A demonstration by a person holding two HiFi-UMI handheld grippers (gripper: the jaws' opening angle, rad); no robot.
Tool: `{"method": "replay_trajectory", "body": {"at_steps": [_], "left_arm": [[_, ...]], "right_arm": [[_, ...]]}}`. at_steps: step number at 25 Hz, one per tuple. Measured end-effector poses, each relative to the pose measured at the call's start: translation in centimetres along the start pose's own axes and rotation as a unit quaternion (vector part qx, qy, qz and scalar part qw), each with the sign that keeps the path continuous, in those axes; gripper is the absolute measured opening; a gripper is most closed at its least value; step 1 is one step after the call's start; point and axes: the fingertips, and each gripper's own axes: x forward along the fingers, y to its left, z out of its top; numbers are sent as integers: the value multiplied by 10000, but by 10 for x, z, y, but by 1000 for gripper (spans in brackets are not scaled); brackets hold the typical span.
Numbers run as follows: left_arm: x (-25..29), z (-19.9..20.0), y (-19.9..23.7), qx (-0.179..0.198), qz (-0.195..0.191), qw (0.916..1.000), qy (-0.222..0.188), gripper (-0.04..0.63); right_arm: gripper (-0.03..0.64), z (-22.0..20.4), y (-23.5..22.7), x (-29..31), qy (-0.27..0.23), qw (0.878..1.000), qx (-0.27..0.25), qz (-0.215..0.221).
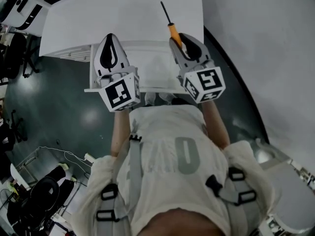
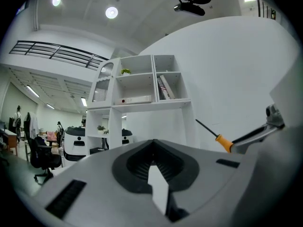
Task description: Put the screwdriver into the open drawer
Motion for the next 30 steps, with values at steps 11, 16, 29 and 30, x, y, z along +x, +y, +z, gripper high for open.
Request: {"method": "replay_trajectory", "body": {"at_steps": [11, 16, 29, 30], "left_arm": [[-7, -9, 20, -11, 228, 9997, 125, 6], [-12, -10, 24, -24, 335, 9993, 188, 6], [-17, -15, 19, 52, 296, 9993, 228, 6], [-17, -15, 20, 63, 300, 9993, 226, 6]], "right_arm": [[104, -85, 36, 37, 1262, 9850, -629, 993], [104, -124, 50, 39, 1845, 9704, -781, 1348], [104, -229, 44, 23, 3194, 9265, -1172, 1608], [104, -235, 44, 22, 3285, 9226, -1216, 1614]]}}
